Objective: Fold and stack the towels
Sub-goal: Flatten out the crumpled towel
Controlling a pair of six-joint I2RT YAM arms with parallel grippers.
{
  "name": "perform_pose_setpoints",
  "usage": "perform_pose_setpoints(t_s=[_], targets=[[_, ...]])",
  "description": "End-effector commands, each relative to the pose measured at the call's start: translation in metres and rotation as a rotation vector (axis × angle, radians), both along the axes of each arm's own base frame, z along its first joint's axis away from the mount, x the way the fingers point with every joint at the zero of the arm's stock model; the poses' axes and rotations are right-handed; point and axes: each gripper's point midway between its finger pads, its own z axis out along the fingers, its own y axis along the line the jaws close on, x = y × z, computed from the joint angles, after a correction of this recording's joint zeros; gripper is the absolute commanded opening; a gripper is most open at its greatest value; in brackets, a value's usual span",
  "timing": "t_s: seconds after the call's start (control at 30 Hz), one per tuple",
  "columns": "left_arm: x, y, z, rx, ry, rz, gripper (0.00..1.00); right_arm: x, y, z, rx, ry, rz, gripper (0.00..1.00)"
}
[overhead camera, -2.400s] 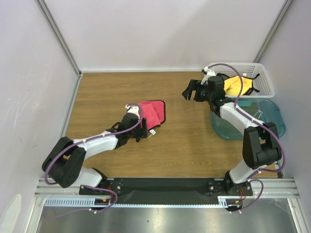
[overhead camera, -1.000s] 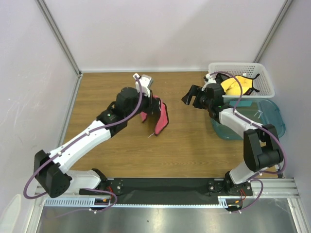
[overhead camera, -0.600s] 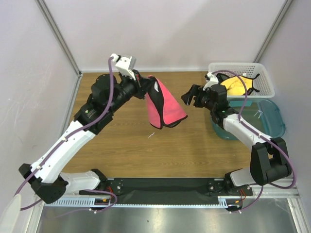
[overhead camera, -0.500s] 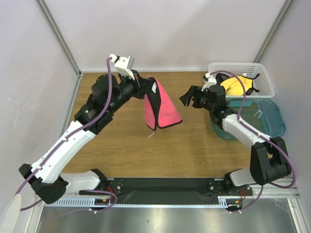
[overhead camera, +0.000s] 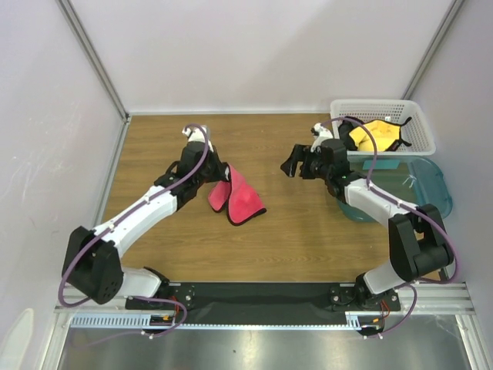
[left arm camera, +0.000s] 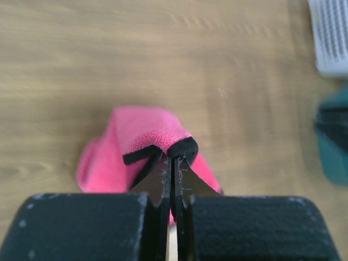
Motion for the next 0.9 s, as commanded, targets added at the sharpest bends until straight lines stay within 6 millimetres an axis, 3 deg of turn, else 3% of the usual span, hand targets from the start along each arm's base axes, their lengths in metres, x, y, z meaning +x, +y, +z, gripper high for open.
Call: perform_pose_setpoints(t_s=[0.0, 0.17, 0.2, 0.3, 0.5, 0.53, 0.73, 0.87], targets=[[0.041, 0.019, 0.024, -0.021, -0.145, 0.146, 0.00, -0.001, 0.019, 0.005, -0.029, -0.047, 0.078, 0.85], [0.071, 0.034, 0.002, 0.039, -0.161, 0.201, 0.00, -0.016, 0.063, 0.009, -0.092, -0.132, 0.253, 0.85], [0.076, 0.034, -0.006, 0.049, -0.157, 0.198, 0.00, -0.025, 0.081, 0.007, -0.098, -0.148, 0.311, 0.85], [0.084, 0.032, -0.019, 0.072, -0.147, 0.194, 0.00, -0.048, 0.118, -0.001, -0.145, -0.209, 0.447, 0.85], [0.095, 0.035, -0.033, 0.080, -0.136, 0.221, 0.00, -0.071, 0.163, -0.013, -0.305, -0.304, 0.520, 0.84], [0.096, 0.036, -0.035, 0.078, -0.133, 0.226, 0.00, -0.084, 0.174, -0.017, -0.320, -0.317, 0.537, 0.85], [0.094, 0.043, -0.048, 0.050, -0.124, 0.243, 0.00, -0.087, 0.180, -0.024, -0.327, -0.326, 0.430, 0.85], [0.089, 0.045, -0.062, 0.026, -0.101, 0.245, 0.00, -0.097, 0.199, -0.045, -0.395, -0.315, 0.441, 0.83]])
